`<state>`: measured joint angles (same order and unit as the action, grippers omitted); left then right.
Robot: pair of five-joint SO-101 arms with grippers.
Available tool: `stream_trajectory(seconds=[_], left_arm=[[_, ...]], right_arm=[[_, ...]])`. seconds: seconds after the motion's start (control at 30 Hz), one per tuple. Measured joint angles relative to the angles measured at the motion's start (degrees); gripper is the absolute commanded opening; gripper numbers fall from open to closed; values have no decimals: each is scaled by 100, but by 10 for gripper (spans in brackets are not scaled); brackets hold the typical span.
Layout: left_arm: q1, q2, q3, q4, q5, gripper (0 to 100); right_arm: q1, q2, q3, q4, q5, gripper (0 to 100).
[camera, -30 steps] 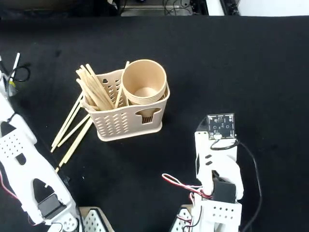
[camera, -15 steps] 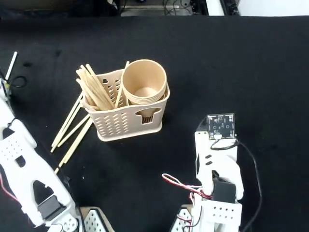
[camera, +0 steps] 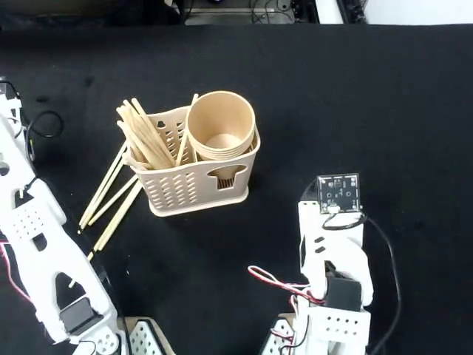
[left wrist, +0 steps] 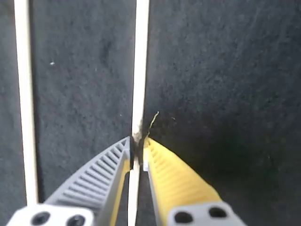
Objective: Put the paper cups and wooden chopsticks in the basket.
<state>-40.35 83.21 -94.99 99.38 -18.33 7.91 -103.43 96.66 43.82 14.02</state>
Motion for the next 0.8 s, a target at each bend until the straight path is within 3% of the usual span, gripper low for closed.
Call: stream_trajectory(seconds=[0.2,0.47,0.67,0.8], left_arm=[[62,-923,1459,35,826,29],[202,-4097,6119,53,976,36],[185,-6514,8949,-589,976,216],[185,-7525,10136,-1371,985,247]], right_arm=[[0,0,0,0,0,21],[0,0,0,0,0,21],[0,0,0,0,0,21],[0,0,0,0,0,21]])
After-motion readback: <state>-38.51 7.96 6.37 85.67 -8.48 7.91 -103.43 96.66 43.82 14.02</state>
